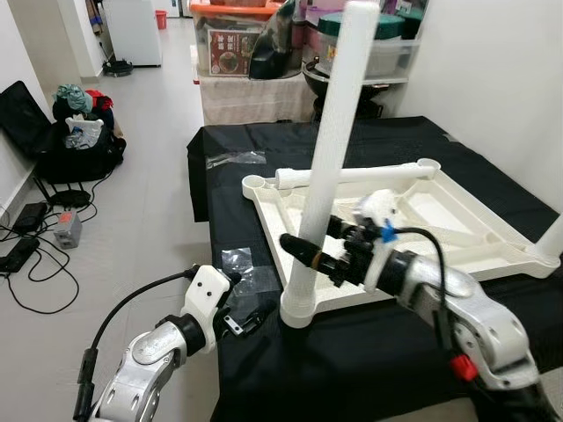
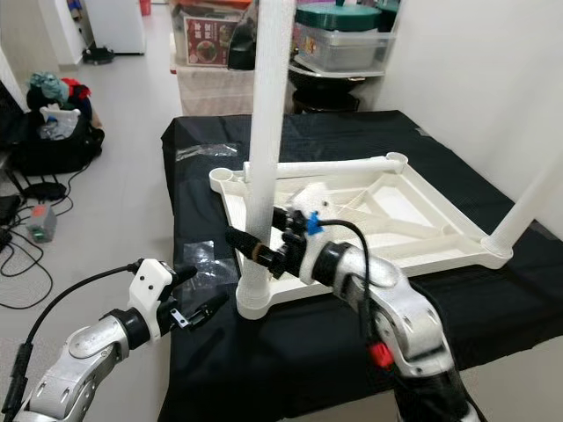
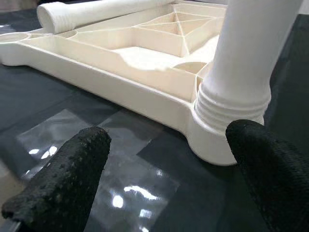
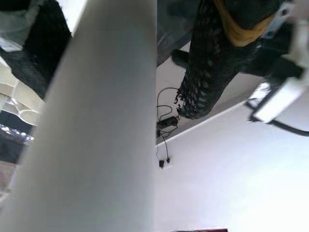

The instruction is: Building children table

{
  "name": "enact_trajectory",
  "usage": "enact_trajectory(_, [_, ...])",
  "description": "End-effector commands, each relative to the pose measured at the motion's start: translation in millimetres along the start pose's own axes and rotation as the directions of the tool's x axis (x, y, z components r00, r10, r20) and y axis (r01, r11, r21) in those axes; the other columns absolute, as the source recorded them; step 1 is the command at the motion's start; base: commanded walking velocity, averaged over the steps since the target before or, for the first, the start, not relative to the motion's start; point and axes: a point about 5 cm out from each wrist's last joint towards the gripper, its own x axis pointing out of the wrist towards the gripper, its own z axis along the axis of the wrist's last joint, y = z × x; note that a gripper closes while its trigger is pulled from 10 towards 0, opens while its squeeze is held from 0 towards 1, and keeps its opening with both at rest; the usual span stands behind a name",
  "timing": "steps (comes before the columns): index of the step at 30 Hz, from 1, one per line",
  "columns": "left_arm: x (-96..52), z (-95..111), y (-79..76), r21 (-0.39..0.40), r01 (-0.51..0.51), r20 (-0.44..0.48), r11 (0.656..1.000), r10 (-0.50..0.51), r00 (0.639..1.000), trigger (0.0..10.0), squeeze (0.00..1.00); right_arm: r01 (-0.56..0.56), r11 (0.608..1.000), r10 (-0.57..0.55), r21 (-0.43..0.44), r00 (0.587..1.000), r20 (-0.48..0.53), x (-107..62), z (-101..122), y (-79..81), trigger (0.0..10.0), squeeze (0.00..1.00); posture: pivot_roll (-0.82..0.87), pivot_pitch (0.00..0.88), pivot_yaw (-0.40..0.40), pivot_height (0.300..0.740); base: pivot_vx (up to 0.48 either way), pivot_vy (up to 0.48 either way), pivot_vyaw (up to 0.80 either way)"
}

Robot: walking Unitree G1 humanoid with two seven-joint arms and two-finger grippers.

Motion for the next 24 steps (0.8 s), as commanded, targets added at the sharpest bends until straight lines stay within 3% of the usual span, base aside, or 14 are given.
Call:
enact_trajectory(1, [-0.1,-2.5,-0.1,0.001,-0.004,-0.008,1.0,0.004,1.0,10.0,0.0,0.039,0.999,-0.039,0.006,0.999,-0.03,3.8,-7.0,-4.1,0.0,0.0,0.11,0.0,-0.095,0.74,0.0,0.0,0.0])
enact_trajectory(3, [-0.9,-2.9,0.4,0.002,-0.007,-0.01,1.0,0.007,1.0,10.0,0.0,0.142,0.989,-0.139,0.043,0.988,-0.061,6.7,-14.8,-14.7,0.0,0.0,0.12,0.0,-0.095,0.74,0.0,0.0,0.0])
enact_trajectory(9, [-0.7,-3.3,0.5,0.005,-0.007,-0.013,1.0,0.007,1.0,10.0,0.0,0.269,0.956,-0.26,0.121,0.962,-0.084,4.6,-26.3,-22.7,0.0,0.0,0.11,0.0,-0.091,0.74,0.0,0.0,0.0])
enact_trajectory(13, [1.1,-3.7,-0.2,0.004,-0.002,-0.013,1.0,0.002,1.0,10.0,0.0,0.392,0.901,-0.381,0.186,0.92,-0.095,1.5,-37.6,-29.4,0.0,0.0,0.11,0.0,-0.086,0.74,0.0,0.0,0.0])
enact_trajectory(14, [1.5,-3.7,-0.4,0.004,-0.001,-0.012,1.0,0.001,1.0,10.0,0.0,0.513,0.836,-0.5,0.195,0.859,-0.114,-4.0,-41.6,-39.7,0.0,0.0,0.1,0.0,-0.083,0.74,0.0,0.0,0.0])
enact_trajectory(16, [1.5,-3.7,-0.4,0.004,-0.001,-0.012,1.0,0.001,1.0,10.0,0.0,0.513,0.836,-0.5,0.195,0.859,-0.114,-4.0,-41.6,-39.7,0.0,0.0,0.1,0.0,-0.083,0.74,0.0,0.0,0.0])
enact_trajectory(17, [1.7,-3.7,-0.6,0.004,0.0,-0.012,1.0,0.0,1.0,10.0,0.0,0.629,0.751,-0.614,0.203,0.777,-0.139,-10.9,-46.3,-50.2,0.0,0.0,0.1,0.0,-0.083,0.74,0.0,0.0,0.0])
enact_trajectory(19, [1.6,-4.0,-0.6,0.005,-0.001,-0.012,1.0,0.001,1.0,10.0,0.0,0.835,0.507,-0.816,0.212,0.545,-0.192,-37.5,-55.2,-64.8,0.0,0.0,0.1,0.0,-0.084,0.74,0.0,0.0,0.0])
enact_trajectory(20, [1.5,-4.3,-0.4,0.005,-0.002,-0.013,1.0,0.002,1.0,10.0,0.0,0.876,0.434,-0.857,0.21,0.473,-0.205,-46.5,-57.0,-66.5,0.0,0.0,0.1,0.0,-0.084,0.74,0.0,0.0,0.0])
enact_trajectory(21, [1.0,-4.7,0.0,0.005,-0.004,-0.015,1.0,0.004,1.0,10.0,0.0,0.901,0.384,-0.88,0.203,0.423,-0.215,-54.1,-58.4,-64.4,0.0,0.0,0.09,0.0,-0.08,0.74,0.0,0.0,0.0])
enact_trajectory(24, [0.5,-5.8,0.3,0.005,-0.006,-0.019,1.0,0.006,1.0,10.0,0.0,0.914,0.355,-0.893,0.196,0.393,-0.219,-60.3,-60.2,-58.6,0.0,0.0,0.09,0.0,-0.079,0.74,0.0,0.0,0.0])
